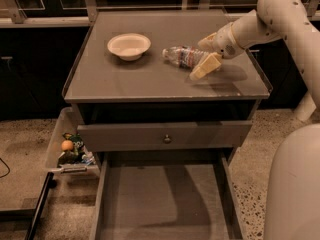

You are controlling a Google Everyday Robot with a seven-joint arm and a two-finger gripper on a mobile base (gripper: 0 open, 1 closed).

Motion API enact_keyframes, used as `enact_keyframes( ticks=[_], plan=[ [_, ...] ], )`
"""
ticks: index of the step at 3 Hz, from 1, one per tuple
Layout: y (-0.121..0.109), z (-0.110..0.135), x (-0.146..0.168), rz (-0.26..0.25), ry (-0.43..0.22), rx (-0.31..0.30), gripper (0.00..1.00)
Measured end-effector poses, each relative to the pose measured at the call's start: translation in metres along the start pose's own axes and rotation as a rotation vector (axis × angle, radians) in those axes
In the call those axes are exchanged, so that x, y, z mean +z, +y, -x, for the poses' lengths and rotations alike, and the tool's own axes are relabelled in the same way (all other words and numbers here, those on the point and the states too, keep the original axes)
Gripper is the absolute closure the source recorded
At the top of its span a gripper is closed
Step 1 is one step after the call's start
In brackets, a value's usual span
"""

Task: Place water bottle into middle drawer

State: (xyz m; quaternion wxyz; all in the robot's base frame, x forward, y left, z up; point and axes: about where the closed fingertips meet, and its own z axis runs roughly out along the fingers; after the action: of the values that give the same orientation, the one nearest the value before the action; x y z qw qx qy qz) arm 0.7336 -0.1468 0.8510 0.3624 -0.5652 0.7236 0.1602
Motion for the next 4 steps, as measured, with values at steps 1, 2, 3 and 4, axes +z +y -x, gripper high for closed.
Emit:
enact_keyframes(
  ticks=[1,2,3,4],
  plan=[
    [0.0,0.0,0.0,0.0,0.0,0.0,0.42],
    [0.0,0.0,0.0,0.0,0.0,0.0,0.65],
    [0.0,0.0,0.0001,0.0,0.0,0.0,0.89],
    [0.0001,0.0,0.0001,0.0,0.0,0.0,1.0]
  ],
)
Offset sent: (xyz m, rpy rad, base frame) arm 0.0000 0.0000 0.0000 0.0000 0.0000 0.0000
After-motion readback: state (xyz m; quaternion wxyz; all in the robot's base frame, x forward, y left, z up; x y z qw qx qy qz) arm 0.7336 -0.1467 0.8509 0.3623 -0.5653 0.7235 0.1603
